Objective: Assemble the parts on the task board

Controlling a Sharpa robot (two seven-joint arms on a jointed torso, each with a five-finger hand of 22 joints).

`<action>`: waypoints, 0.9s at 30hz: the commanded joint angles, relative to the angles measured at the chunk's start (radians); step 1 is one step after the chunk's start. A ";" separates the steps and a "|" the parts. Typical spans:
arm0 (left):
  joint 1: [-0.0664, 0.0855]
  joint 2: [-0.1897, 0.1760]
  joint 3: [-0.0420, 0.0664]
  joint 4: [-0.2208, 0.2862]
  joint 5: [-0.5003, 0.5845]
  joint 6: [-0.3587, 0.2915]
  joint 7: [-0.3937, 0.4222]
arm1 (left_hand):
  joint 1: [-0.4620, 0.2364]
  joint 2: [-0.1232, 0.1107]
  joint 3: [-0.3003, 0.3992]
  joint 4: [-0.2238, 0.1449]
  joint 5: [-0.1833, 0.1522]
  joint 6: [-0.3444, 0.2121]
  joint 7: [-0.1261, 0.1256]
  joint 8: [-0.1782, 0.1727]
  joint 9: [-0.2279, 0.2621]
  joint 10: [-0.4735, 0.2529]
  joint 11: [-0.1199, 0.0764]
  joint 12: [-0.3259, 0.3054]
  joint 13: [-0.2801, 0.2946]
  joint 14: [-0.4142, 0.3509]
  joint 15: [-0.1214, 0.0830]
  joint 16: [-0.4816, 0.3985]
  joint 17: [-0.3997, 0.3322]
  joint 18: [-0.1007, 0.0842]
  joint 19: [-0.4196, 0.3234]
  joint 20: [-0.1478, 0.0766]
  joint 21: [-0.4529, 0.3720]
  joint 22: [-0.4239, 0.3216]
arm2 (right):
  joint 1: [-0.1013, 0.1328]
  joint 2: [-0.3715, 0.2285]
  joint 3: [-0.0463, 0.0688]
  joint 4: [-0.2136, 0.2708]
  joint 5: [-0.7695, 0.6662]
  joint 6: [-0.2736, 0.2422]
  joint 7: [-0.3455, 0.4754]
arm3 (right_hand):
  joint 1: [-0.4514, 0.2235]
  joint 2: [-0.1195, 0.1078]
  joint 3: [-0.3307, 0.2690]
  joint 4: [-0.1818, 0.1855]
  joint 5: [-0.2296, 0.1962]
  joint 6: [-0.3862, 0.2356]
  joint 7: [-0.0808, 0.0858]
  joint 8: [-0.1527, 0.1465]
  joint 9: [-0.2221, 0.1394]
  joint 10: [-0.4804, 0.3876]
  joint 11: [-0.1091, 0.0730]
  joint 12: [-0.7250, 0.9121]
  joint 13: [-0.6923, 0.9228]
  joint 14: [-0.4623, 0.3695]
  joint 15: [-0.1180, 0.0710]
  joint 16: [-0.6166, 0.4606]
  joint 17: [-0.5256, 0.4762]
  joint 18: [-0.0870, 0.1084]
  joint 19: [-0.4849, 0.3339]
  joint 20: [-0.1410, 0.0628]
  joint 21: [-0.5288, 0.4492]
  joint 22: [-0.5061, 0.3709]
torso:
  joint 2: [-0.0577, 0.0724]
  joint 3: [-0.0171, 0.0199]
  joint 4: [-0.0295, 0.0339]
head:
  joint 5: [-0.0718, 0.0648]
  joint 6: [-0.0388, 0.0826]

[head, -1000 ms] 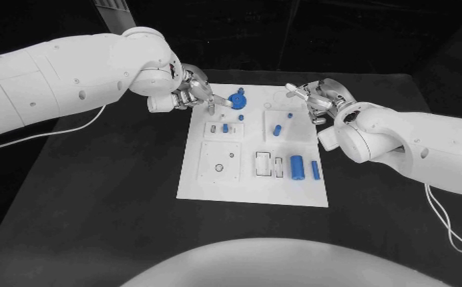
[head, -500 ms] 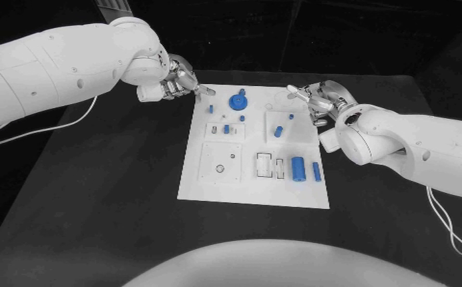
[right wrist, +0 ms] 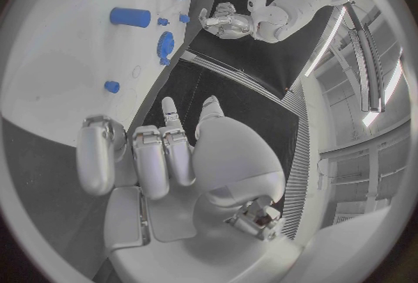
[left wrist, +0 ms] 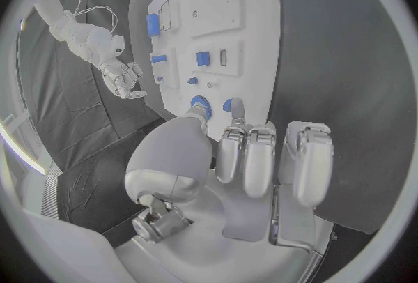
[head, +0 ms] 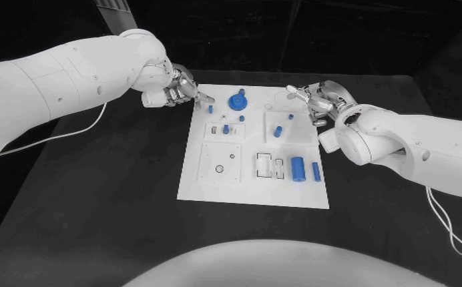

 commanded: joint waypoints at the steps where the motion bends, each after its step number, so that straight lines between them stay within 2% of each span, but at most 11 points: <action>1: -0.004 0.015 0.001 -0.016 -0.005 0.033 0.039 | 0.010 0.001 -0.012 0.000 -0.018 -0.001 -0.002 0.000 -0.001 0.108 0.001 0.002 0.263 0.106 0.005 0.002 0.263 -0.007 0.103 0.003 0.004 0.263 | 0.001 0.001 0.000 0.002 0.001 0.001 0.008 | 0.008 0.006 -0.005 -0.001 0.000 0.002 -0.003 0.003 -0.001 0.104 -0.009 0.003 0.263 0.104 -0.006 0.002 0.263 0.020 0.001 -0.007 -0.005 0.153 | 0.000 -0.0005 -0.0008 | 0.002 0.006; 3: -0.007 0.024 0.001 -0.025 -0.008 0.037 0.041 | 0.010 0.001 -0.013 0.000 -0.020 -0.001 -0.002 0.000 -0.001 0.108 0.002 0.002 0.263 0.106 0.005 0.002 0.263 -0.007 0.103 0.003 0.004 0.263 | 0.001 0.002 0.000 0.002 0.001 0.000 0.008 | 0.008 0.006 -0.005 -0.001 0.000 0.002 -0.003 0.003 -0.001 0.104 -0.009 0.003 0.263 0.104 -0.006 0.002 0.263 0.020 0.001 -0.007 -0.005 0.153 | 0.000 -0.0002 0.0011 | 0.000 0.010; 7: -0.014 0.044 0.001 -0.049 -0.047 0.035 0.050 | 0.012 0.002 -0.015 -0.001 -0.024 -0.002 -0.002 -0.001 -0.002 0.108 0.002 0.002 0.263 0.106 0.005 0.002 0.263 -0.007 0.103 0.003 0.004 0.263 | 0.001 0.002 0.000 0.003 0.001 0.000 0.007 | 0.008 0.006 -0.005 -0.001 0.000 0.002 -0.003 0.003 -0.001 0.104 -0.009 0.003 0.263 0.104 -0.006 0.002 0.263 0.020 0.001 -0.007 -0.005 0.153 | 0.000 0.0001 0.0003 | 0.005 0.015; 9: -0.017 0.055 0.001 -0.062 -0.070 0.028 0.054 | 0.018 0.005 -0.019 -0.001 -0.026 -0.009 0.000 -0.009 -0.007 0.108 0.003 0.002 0.263 0.106 0.005 0.002 0.263 -0.007 0.103 0.003 0.004 0.263 | 0.001 0.003 0.000 0.003 0.001 0.000 0.007 | 0.008 0.006 -0.005 -0.001 0.000 0.002 -0.003 0.003 -0.001 0.104 -0.009 0.003 0.263 0.104 -0.006 0.002 0.263 0.020 0.001 -0.007 -0.005 0.153 | 0.000 0.0005 0.0005 | 0.016 0.024; 14: -0.024 0.077 0.001 -0.089 -0.097 0.015 0.058 | 0.020 0.006 -0.021 -0.001 -0.027 -0.011 0.001 -0.011 -0.009 0.108 0.004 0.002 0.263 0.106 0.005 0.002 0.263 -0.007 0.103 0.003 0.004 0.263 | 0.001 0.004 0.000 0.003 0.001 -0.002 0.007 | 0.008 0.007 -0.005 -0.001 0.000 0.002 -0.003 0.003 -0.001 0.104 -0.009 0.003 0.263 0.104 -0.006 0.002 0.263 0.020 0.001 -0.007 -0.006 0.153 | 0.000 0.0004 0.0007 | 0.030 0.034; 20: -0.028 0.098 0.001 -0.114 -0.121 0.021 0.037 | 0.022 0.010 -0.021 -0.001 -0.027 -0.011 0.001 -0.013 -0.011 0.108 0.004 0.002 0.263 0.106 0.006 0.002 0.263 -0.007 0.103 0.003 0.004 0.263 | 0.001 0.007 0.000 0.002 0.002 -0.001 0.006 | 0.008 0.007 -0.005 -0.001 0.000 0.002 -0.003 0.003 -0.001 0.104 -0.009 0.003 0.263 0.104 -0.006 0.002 0.263 0.020 0.001 -0.007 -0.006 0.153 | -0.001 0.0003 0.0018 | 0.028 0.028; 24: -0.031 0.108 0.001 -0.126 -0.147 0.021 0.027 | 0.024 0.013 -0.022 -0.001 -0.026 -0.010 0.001 -0.014 -0.012 0.108 0.004 0.002 0.263 0.106 0.006 0.002 0.263 -0.007 0.103 0.003 0.004 0.263 | 0.001 0.008 0.000 0.003 0.002 0.000 0.006 | 0.008 0.007 -0.005 -0.001 0.000 0.002 -0.003 0.003 -0.001 0.104 -0.009 0.003 0.263 0.104 -0.006 0.002 0.263 0.020 0.001 -0.007 -0.006 0.153 | -0.001 0.0008 -0.0002 | 0.030 0.030; 27: -0.033 0.114 0.001 -0.135 -0.158 0.021 0.024 | 0.024 0.013 -0.022 -0.001 -0.026 -0.010 0.001 -0.014 -0.012 0.108 0.004 0.002 0.263 0.106 0.006 0.002 0.263 -0.007 0.103 0.003 0.004 0.263 | 0.001 0.008 0.000 0.003 0.002 0.000 0.006 | 0.008 0.007 -0.005 -0.001 0.000 0.002 -0.003 0.003 -0.001 0.104 -0.009 0.003 0.263 0.104 -0.006 0.002 0.263 0.020 0.001 -0.007 -0.006 0.153 | -0.001 0.0002 0.0006 | 0.028 0.030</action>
